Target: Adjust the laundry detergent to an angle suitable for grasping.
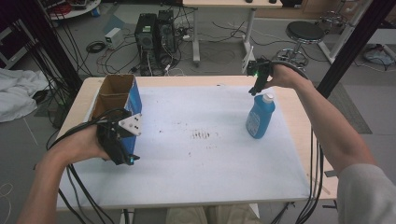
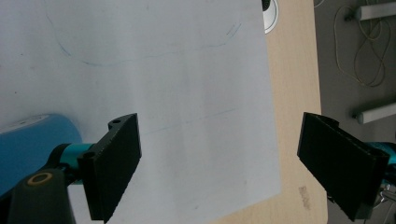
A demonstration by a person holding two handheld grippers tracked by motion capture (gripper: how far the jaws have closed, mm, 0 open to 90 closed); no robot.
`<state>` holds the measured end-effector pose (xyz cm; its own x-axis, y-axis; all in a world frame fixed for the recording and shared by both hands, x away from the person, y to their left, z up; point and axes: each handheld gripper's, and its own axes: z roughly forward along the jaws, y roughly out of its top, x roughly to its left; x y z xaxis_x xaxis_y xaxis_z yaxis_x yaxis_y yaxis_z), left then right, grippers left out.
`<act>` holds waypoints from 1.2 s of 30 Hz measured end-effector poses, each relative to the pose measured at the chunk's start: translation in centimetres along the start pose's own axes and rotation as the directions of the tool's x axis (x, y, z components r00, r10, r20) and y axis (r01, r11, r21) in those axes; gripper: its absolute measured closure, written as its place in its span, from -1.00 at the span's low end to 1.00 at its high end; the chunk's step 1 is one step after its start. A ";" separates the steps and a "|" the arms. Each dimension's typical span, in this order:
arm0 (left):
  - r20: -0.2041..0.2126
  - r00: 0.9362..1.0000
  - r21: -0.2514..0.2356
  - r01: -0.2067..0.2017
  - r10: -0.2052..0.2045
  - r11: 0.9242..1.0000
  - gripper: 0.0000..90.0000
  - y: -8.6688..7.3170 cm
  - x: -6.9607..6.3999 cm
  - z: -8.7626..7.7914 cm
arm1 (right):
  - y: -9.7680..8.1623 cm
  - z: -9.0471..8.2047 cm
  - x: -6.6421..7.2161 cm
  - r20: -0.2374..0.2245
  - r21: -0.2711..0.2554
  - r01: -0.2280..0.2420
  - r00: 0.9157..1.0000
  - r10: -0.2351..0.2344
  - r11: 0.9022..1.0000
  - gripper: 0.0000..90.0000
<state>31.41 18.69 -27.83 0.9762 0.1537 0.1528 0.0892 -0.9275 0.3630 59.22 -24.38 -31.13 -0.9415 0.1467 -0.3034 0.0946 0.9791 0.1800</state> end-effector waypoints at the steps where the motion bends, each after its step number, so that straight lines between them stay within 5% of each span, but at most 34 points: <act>1: -0.005 1.000 -0.008 0.006 -0.006 1.000 -0.66 -0.1 -0.1 0.0 | 0.0 -0.2 0.1 0.004 0.002 -0.002 1.000 0.002 1.000 -0.71; 36: 0.002 1.000 0.003 -0.008 0.008 1.000 -0.66 0.9 -0.5 -0.1 | 0.0 -0.6 -0.1 0.015 -0.006 -0.033 0.999 0.033 0.999 -0.71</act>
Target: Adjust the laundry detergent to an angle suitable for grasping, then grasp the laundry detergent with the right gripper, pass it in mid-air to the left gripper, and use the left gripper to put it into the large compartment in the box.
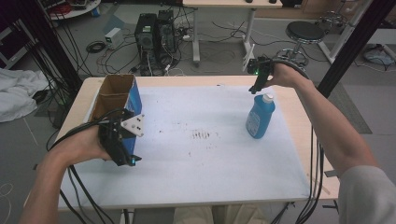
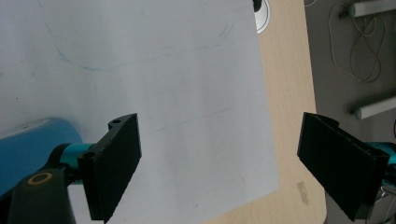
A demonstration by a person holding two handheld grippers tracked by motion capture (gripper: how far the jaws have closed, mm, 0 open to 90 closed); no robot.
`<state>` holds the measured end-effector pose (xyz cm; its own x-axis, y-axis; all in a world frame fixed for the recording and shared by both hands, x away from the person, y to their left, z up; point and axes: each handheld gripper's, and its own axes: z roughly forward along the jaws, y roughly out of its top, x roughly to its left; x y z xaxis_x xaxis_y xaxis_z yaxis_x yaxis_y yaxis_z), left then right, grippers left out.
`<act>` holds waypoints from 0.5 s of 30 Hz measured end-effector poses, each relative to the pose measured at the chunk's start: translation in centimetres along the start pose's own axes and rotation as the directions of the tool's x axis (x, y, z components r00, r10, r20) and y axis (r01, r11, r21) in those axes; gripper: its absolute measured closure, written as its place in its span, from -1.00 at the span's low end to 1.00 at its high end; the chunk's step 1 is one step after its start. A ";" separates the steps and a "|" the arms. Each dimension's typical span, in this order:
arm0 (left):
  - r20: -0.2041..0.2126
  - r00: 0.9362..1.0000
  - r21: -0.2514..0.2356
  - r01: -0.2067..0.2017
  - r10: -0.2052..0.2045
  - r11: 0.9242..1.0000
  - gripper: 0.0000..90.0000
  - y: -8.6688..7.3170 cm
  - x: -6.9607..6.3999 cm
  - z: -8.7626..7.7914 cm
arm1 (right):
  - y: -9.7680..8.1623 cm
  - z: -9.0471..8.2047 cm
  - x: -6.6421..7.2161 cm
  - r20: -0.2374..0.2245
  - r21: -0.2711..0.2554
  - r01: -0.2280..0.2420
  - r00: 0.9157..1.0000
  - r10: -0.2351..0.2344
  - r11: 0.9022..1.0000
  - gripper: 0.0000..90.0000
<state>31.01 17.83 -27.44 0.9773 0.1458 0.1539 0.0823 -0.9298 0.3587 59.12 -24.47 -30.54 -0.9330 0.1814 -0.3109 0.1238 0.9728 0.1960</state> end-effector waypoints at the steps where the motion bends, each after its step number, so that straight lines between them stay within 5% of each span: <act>1: 0.002 1.000 -0.004 0.001 -0.001 1.000 -0.66 0.1 -0.1 0.0 | 0.0 -0.1 0.0 0.001 0.003 0.005 1.000 -0.005 1.000 -0.72; 15: 0.013 1.000 0.001 -0.007 0.007 1.000 -0.66 0.3 0.5 0.0 | -2.4 -2.3 0.2 0.030 0.057 -0.066 0.998 0.064 0.996 -0.71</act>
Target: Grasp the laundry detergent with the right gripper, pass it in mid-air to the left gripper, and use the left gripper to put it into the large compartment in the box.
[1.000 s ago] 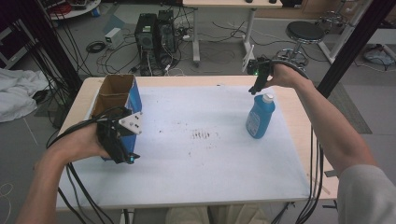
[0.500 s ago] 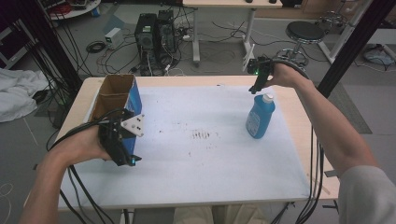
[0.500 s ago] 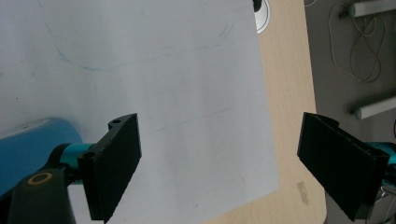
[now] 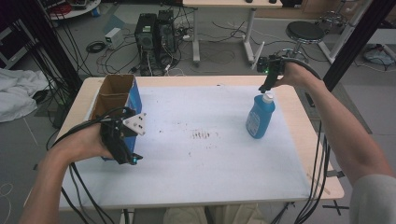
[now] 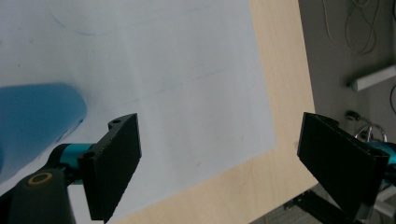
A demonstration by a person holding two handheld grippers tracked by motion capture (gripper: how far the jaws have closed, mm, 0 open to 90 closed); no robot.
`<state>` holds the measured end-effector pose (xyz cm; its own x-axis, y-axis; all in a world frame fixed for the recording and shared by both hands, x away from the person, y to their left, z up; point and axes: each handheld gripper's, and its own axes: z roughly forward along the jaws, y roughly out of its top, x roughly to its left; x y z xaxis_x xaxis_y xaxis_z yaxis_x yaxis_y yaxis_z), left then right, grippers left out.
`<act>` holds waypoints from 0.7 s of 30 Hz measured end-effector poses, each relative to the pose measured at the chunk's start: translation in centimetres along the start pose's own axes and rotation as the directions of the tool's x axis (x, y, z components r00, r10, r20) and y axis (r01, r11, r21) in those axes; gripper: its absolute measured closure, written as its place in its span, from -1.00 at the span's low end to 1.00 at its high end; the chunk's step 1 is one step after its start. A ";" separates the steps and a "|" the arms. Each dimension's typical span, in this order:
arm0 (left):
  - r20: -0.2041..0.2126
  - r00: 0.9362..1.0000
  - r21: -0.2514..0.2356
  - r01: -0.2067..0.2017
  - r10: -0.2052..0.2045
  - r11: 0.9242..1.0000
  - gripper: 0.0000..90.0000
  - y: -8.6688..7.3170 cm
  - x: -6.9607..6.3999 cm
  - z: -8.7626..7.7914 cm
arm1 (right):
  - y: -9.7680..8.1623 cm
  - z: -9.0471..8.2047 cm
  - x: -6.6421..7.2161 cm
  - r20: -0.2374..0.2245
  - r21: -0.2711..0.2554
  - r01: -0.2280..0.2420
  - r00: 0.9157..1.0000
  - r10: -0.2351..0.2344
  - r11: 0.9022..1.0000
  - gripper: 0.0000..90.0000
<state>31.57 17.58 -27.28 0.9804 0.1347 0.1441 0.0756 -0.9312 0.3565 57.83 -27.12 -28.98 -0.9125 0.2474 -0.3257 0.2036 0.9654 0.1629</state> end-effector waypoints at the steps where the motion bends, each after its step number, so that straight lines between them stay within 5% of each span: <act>1: 0.002 1.000 -0.002 0.007 -0.007 1.000 -0.66 0.0 0.0 0.1 | -0.3 -0.2 0.1 0.001 0.005 -0.008 1.000 0.008 1.000 -0.71; 21: 0.018 0.999 0.005 -0.040 0.040 0.999 -0.66 0.9 0.4 0.1 | -5.4 -3.5 4.3 -0.015 0.042 -0.073 0.997 0.074 0.996 -0.71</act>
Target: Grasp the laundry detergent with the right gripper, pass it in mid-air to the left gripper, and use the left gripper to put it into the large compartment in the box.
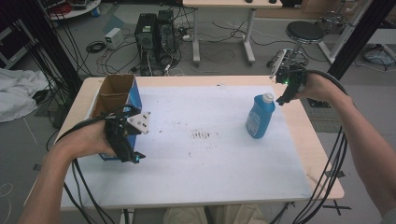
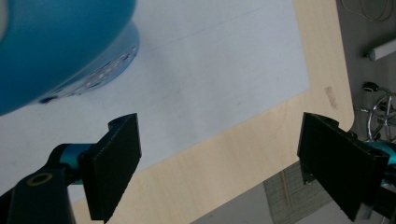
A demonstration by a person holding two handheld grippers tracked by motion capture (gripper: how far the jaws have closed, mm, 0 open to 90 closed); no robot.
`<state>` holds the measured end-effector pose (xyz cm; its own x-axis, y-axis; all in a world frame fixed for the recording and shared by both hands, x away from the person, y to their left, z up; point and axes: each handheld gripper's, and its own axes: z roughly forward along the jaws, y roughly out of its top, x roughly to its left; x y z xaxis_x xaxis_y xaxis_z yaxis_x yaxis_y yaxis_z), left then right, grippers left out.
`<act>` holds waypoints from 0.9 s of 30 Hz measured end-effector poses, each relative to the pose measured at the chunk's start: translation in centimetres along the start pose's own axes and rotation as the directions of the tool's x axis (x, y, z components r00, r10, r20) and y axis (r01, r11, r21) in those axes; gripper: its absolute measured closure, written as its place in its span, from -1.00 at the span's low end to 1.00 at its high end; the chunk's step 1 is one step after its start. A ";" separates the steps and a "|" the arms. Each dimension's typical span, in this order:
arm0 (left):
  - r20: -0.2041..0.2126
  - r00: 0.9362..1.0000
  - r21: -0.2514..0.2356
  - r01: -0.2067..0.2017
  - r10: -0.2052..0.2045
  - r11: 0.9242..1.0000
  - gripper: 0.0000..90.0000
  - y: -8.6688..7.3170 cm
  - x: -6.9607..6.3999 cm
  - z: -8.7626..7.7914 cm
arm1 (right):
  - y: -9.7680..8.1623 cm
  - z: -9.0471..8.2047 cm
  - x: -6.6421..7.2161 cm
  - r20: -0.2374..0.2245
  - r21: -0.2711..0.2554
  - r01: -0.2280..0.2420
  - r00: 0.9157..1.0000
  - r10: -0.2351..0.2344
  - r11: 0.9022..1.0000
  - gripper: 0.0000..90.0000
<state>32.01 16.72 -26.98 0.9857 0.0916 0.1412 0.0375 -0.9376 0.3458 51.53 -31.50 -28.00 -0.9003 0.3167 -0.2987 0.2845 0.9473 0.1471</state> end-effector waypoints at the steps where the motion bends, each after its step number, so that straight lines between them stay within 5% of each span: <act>1: 0.001 1.000 -0.002 0.000 0.000 1.000 -0.66 0.0 0.0 0.0 | -0.2 0.0 0.3 -0.003 0.000 -0.003 1.000 0.003 1.000 -0.72; 13: -0.003 1.000 -0.013 -0.005 0.005 1.000 -0.66 0.0 -0.2 0.0 | -1.9 -1.8 4.0 0.004 -0.007 -0.064 0.998 0.064 0.998 -0.71; 20: -0.005 1.000 -0.023 -0.010 0.010 1.000 -0.66 -0.1 -0.5 0.0 | -1.9 -2.7 6.7 0.018 -0.079 -0.161 0.986 0.163 0.984 -0.71; 27: -0.003 1.000 -0.025 -0.010 0.010 1.000 -0.66 -0.2 -0.7 0.0 | -1.3 -2.3 8.6 0.024 -0.089 -0.239 0.970 0.242 0.967 -0.72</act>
<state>31.31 16.86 -27.19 0.9856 0.0828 0.1473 0.0233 -0.9299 0.3672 42.66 -30.15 -28.61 -0.7964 0.5374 -0.2773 0.4606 0.8362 0.2976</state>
